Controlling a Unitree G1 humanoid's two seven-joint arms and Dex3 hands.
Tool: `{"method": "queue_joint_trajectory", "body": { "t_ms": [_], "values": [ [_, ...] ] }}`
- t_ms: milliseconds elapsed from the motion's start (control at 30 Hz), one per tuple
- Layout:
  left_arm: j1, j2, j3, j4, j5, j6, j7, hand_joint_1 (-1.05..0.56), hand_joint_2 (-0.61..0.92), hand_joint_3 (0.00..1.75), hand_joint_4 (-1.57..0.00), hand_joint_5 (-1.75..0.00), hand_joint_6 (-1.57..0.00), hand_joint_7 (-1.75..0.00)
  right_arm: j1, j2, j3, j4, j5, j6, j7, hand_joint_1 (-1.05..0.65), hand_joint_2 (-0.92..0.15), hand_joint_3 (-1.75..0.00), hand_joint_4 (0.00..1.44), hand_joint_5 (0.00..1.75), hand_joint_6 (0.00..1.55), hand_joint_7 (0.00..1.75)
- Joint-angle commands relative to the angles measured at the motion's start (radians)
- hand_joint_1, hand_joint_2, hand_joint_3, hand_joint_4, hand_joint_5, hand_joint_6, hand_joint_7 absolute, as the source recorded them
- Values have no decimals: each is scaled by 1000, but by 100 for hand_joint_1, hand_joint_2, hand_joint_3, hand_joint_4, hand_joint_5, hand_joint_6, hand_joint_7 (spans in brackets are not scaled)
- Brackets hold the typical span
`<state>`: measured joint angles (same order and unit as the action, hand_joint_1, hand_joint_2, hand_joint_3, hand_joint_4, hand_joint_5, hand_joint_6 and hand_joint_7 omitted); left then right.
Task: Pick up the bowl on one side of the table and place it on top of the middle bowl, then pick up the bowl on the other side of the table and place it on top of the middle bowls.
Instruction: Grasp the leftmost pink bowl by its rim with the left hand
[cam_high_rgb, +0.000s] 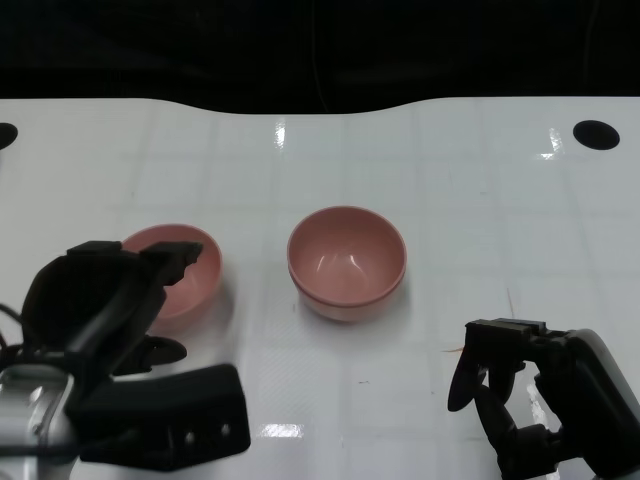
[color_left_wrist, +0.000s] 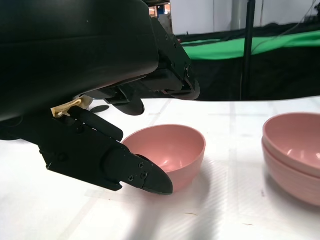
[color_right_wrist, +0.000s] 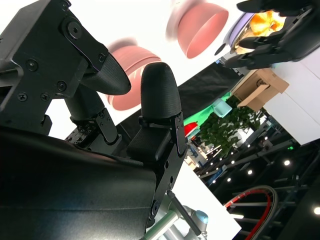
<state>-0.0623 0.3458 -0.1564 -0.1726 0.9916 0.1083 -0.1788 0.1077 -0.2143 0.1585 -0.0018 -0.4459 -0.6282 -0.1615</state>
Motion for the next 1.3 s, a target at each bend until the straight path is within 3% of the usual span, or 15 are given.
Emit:
{"method": "queue_joint_trajectory", "body": {
  "t_ms": [33, 400, 600, 633, 667, 700, 800, 833, 867, 933, 967, 1033, 1133, 1300],
  "values": [
    [-71, 14, -37, 109, 11, 22, 12, -50, 86, 0, -52, -28, -49, -1, -11, -2, -11, 14, -2, -8, -8, -5, -9, -175, 94, 175, 84, 149],
    [-194, 23, -158, 375, 20, 57, 50, -48, 90, 1, -64, -14, -52, -1, 14, -1, -10, 15, -8, -26, -19, -6, -10, -175, 93, 175, 84, 148],
    [-247, 23, -210, 478, 22, 51, 103, -46, 92, 1, -76, -15, -59, -3, 23, 4, -15, -8, -7, -9, -13, -7, -10, -175, 93, 175, 84, 148],
    [-258, 23, -214, 506, 8, 31, 124, -44, 92, 1, -81, -22, -62, -3, 20, 3, -15, -2, -8, -13, -15, -6, -10, -175, 93, 175, 84, 147],
    [-269, 23, -215, 537, -10, 5, 149, -40, 92, 0, -78, -57, -68, -2, 16, 2, -15, 5, -13, -19, -20, -6, -10, -175, 93, 175, 84, 147],
    [-278, 24, -216, 562, -24, -15, 168, -33, 92, 3, -73, -109, -81, -4, 14, 2, -15, 10, -16, -23, -23, -6, -10, -175, 93, 175, 84, 147],
    [-306, 28, -212, 642, -72, -95, 246, -27, 92, 2, -77, -160, -107, -11, 8, -2, -16, 19, -22, -29, -25, -7, -10, -175, 93, 175, 84, 147],
    [-314, 31, -212, 666, -82, -122, 282, -28, 89, 1, -83, -169, -117, -17, 8, -2, -17, 20, -24, -28, -26, -7, -10, -174, 93, 175, 85, 147],
    [-320, 35, -213, 685, -86, -144, 318, -28, 89, 1, -87, -172, -116, -36, 7, -2, -17, 20, -25, -28, -27, -7, -9, -174, 94, 175, 85, 147],
    [-331, 43, -217, 708, -87, -164, 366, -25, 91, 10, -92, -174, -79, -138, 8, -1, -18, 20, -27, -28, -28, -7, -9, -174, 94, 175, 85, 147],
    [-334, 47, -215, 709, -92, -172, 379, -25, 92, 15, -92, -174, -71, -155, 8, 0, -18, 19, -27, -28, -27, -7, -9, -174, 94, 175, 85, 147],
    [-337, 57, -208, 694, -102, -178, 390, -24, 92, 21, -91, -175, -65, -167, 10, 1, -17, 17, -26, -27, -26, -7, -9, -175, 94, 175, 85, 147],
    [-341, 75, -202, 661, -119, -178, 366, -22, 92, 27, -88, -175, -62, -173, 12, 0, -17, 18, -24, -31, -26, -6, -9, -175, 94, 175, 86, 146],
    [-351, 110, -199, 601, -126, -166, 325, -21, 84, 34, -89, -175, -61, -172, 15, -1, -16, 16, -27, -32, -25, -6, -10, -174, 93, 175, 85, 146]
  ]
}}
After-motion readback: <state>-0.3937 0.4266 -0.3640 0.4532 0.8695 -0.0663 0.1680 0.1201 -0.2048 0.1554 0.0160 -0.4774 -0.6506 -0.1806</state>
